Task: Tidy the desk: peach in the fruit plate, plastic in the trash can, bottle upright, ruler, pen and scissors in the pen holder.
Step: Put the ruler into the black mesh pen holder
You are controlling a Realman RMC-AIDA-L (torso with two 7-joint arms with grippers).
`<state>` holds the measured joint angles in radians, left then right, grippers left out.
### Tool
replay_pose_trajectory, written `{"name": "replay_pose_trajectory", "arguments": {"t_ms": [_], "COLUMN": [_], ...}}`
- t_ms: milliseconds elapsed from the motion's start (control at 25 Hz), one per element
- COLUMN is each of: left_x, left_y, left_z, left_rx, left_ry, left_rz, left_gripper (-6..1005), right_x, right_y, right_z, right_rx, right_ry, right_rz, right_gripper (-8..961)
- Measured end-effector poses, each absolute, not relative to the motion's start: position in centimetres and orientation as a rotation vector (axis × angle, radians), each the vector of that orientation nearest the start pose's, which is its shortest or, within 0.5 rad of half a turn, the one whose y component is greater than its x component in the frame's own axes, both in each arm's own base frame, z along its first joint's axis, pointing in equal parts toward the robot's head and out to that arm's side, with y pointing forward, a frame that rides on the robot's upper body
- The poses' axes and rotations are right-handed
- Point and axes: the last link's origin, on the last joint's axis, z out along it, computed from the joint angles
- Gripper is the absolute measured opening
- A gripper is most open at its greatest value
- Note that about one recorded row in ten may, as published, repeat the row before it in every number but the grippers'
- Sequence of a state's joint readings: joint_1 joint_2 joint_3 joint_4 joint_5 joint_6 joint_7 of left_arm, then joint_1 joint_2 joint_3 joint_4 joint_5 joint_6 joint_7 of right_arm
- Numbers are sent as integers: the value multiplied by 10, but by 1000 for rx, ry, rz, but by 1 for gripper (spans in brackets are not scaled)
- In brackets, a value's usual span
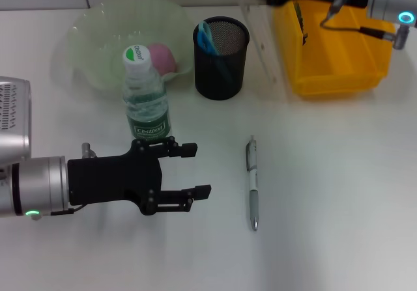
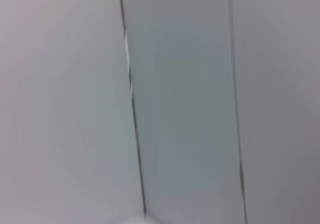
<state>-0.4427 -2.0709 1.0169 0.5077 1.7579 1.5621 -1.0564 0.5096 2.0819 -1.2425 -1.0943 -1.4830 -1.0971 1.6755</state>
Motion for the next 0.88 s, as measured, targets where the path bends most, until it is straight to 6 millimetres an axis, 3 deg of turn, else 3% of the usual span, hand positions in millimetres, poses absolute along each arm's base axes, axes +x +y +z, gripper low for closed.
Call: {"name": "replay_pose_trajectory", "arguments": {"t_ms": [160,360,600,880], "left_x": [-264,-263,-263,-260], "left_y": [284,285,285,284], "left_z": [-46,-46,-46,-42], "left_rx": [-2878,-2878,-2876,-2865], "left_ry": [-337,-335,-335,-330], "left_rz": [-787,-786,-786,-837], "left_gripper": [774,774,774,774], "right_x": [138,141,131,124], "right_y": [400,420,441,453], "right_z": [21,-2,-29,-42], "right_rx": [-2354,-2253,-2248,-2259], "right_ry": [361,396,392,392], "right_rz": [1117,1194,1077,971], "right_gripper": [374,374,373,373]}}
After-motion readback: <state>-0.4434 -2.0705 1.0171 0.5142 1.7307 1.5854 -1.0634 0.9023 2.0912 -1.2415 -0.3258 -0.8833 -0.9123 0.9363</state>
